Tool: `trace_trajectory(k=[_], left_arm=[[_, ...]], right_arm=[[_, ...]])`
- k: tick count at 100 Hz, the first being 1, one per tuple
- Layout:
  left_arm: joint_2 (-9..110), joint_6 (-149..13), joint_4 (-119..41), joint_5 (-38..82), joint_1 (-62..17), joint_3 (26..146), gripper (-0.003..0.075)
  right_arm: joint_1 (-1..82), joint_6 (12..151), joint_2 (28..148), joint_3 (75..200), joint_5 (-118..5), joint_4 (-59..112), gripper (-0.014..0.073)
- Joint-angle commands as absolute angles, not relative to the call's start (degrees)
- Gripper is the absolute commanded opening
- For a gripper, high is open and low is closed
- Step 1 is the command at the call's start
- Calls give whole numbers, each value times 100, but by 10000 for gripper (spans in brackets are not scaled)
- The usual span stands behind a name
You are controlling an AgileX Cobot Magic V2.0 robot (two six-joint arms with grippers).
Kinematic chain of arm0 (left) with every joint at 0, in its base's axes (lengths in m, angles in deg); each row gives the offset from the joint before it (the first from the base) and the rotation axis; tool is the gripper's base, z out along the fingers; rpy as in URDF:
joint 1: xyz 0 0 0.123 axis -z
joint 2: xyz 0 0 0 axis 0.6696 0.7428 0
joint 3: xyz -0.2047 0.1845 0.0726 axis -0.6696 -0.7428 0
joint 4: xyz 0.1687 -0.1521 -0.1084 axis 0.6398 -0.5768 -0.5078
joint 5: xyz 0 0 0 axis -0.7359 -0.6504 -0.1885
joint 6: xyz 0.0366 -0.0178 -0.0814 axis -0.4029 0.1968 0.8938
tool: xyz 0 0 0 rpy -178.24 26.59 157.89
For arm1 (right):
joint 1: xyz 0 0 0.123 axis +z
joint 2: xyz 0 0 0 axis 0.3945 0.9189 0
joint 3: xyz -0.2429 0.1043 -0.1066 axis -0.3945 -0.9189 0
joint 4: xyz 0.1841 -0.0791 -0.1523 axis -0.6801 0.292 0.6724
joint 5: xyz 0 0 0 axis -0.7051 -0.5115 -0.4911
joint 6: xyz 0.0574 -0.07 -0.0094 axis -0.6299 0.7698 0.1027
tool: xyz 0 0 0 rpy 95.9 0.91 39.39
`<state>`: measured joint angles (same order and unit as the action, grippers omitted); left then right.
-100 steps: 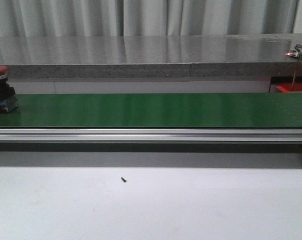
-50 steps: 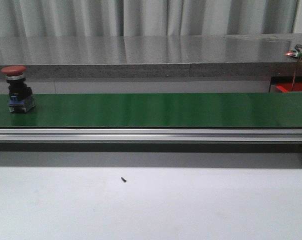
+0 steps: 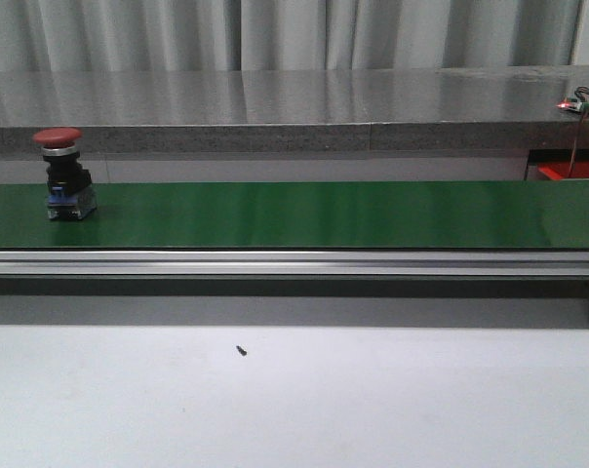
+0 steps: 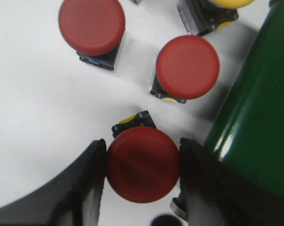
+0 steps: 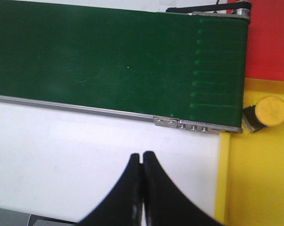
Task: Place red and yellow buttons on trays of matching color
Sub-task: 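Set the second red button on the belt and open the left gripper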
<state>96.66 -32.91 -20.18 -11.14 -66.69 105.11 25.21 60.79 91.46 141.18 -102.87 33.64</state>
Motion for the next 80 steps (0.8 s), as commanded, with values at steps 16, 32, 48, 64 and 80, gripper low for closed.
trace_trajectory(k=[16,32,48,64,80], left_arm=[[8782,-3227,-2040,-962,-6662,10637,242],[8472,-3227,-2030,-1009,-6662,10648,242],[8347,-3258,-2030,-1265,-6650,10816,242],[8347,-3381,-2111,-1621,-6453,11164,242],[8382,-3396,-2111,-1910,-6157,11379,242]], right_arm=[[2523,6113,9023,14255,-10002,3370,-106],[2523,6113,9023,14255,-10014,3370,-106],[2523,6113,9023,14255,-10051,3370,-106],[2523,6113,9023,14255,-10071,3370,-106],[2523,6113,9023,14255,-10094,3370,-106]])
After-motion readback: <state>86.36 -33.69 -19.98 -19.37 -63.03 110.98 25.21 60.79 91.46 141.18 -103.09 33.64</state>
